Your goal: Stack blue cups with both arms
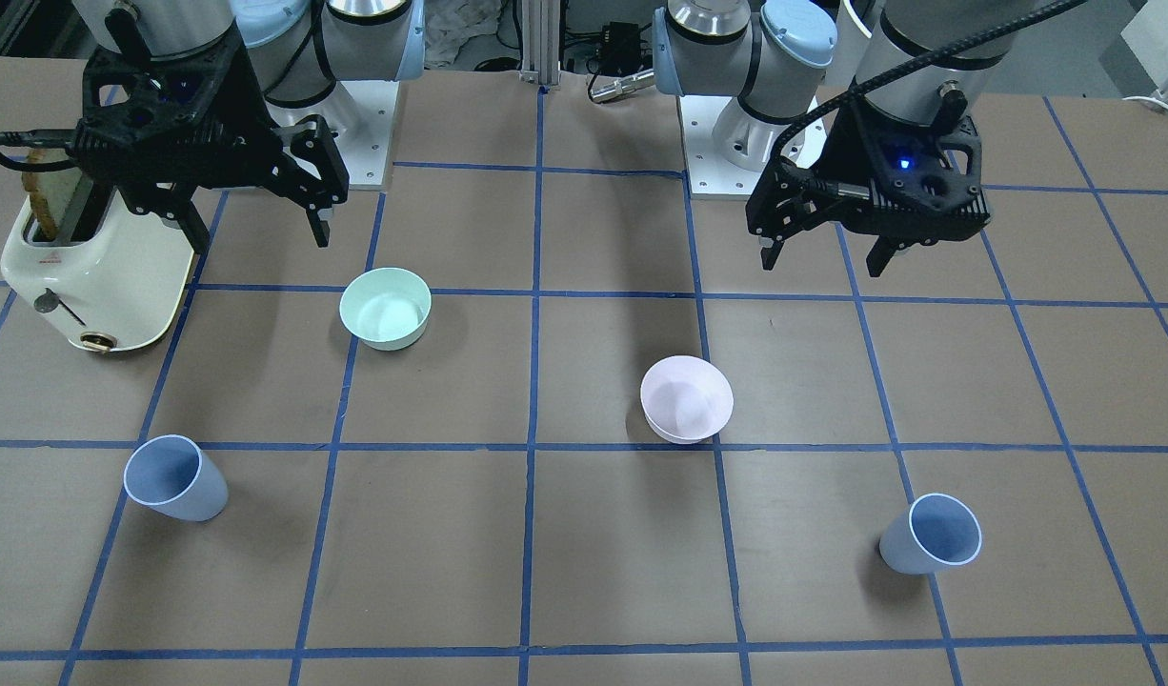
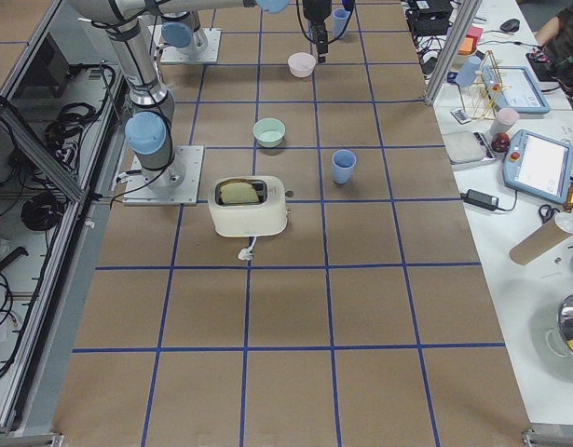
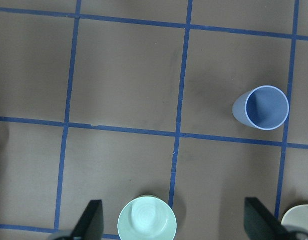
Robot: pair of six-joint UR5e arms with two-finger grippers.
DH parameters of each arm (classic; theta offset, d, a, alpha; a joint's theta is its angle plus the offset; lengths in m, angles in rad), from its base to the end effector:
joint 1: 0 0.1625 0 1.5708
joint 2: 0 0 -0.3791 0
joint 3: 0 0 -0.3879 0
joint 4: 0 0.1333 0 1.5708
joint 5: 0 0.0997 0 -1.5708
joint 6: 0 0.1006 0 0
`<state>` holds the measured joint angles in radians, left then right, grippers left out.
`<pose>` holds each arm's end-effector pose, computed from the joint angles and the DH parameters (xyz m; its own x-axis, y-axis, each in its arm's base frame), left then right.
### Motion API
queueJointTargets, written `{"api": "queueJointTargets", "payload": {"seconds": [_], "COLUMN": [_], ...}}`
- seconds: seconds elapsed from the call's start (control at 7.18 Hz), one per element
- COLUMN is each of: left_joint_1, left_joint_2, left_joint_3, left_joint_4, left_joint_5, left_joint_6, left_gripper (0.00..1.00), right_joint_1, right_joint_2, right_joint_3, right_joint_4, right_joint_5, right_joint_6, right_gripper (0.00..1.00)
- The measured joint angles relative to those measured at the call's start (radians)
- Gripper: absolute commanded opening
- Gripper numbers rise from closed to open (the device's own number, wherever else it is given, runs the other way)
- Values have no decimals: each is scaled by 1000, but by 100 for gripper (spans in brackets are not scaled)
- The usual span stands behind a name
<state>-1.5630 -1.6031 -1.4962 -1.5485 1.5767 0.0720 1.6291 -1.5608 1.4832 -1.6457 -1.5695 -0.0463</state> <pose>-0.1288 -0.5068 0.4638 -0.9979 0.0636 -0.0105 0.0642 0.9959 -0.0639 0.1626 -0.4957 0.4874 -0.9946 -0.1041 0.0058 -0.1037 0.9830 -0.1518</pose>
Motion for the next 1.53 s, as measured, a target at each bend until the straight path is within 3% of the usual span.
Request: {"api": "queueJointTargets", "payload": {"seconds": [1.53], "left_joint_1": [26], "left_joint_2": [-50], "left_joint_3": [24], "left_joint_4": [-1], "left_joint_5": [14], "left_joint_6": [-5], "left_gripper": [100], "right_joint_1": [-38], "right_joint_2": [7], "right_joint_3": [10], "right_joint_4": [-2], "right_joint_5": [2], "right_joint_6": [-5], "right_gripper": [100]}}
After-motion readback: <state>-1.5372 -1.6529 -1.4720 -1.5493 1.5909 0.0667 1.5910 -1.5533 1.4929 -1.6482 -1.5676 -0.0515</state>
